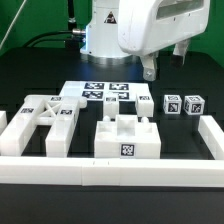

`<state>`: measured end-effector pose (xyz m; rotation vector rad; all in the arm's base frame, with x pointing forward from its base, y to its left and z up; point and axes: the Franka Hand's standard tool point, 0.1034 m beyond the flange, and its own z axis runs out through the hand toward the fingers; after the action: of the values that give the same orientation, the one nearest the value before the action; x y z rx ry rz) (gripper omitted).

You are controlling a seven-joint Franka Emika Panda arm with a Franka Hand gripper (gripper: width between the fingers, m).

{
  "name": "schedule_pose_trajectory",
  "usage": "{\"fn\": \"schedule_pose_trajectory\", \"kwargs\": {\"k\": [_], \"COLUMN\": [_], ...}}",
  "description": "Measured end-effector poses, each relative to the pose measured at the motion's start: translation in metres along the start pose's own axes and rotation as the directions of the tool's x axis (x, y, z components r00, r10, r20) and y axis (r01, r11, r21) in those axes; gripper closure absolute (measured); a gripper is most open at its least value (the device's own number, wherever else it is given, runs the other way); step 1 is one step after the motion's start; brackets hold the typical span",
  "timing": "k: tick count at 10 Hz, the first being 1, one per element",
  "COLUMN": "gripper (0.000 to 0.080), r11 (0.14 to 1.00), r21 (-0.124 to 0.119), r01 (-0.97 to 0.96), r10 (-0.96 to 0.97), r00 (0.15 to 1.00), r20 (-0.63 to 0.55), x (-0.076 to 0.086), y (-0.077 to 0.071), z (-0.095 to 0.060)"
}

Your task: Assemble chair

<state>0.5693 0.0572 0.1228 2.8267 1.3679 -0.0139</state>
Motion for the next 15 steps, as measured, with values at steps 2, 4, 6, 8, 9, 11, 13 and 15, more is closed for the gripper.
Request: {"fn": "schedule_pose_trajectory", "kwargs": {"k": [2, 4, 6, 8, 9, 11, 13, 15], "gripper": [0.015, 0.015, 0.015, 0.015, 0.015, 0.015, 0.015, 0.015], "r11": [1.0, 1.0, 0.999, 0.997, 0.995, 0.998, 1.0, 0.988], "r21": [0.0, 0.0, 0.007, 0.006, 0.005, -0.007, -0.001, 0.006], "r01": [0.0, 0.0, 0.052, 0.083, 0.102, 0.069, 0.008, -0.152], "r10": [0.0, 0.0, -0.052, -0.083, -0.102, -0.069, -0.008, 0.152], "r00": [1.0, 1.0, 0.999, 0.997, 0.995, 0.997, 1.0, 0.988], "r20": [0.0, 0.0, 0.007, -0.002, -0.006, -0.017, -0.02, -0.022], "x": [0.0, 0.0, -0.008, -0.008, -0.006, -0.004, -0.004, -0.003], "y": [0.0, 0.0, 0.008, 0.03, 0.038, 0.044, 0.043, 0.042], "z": [0.0, 0.0, 0.012, 0.035, 0.042, 0.046, 0.047, 0.048]}}
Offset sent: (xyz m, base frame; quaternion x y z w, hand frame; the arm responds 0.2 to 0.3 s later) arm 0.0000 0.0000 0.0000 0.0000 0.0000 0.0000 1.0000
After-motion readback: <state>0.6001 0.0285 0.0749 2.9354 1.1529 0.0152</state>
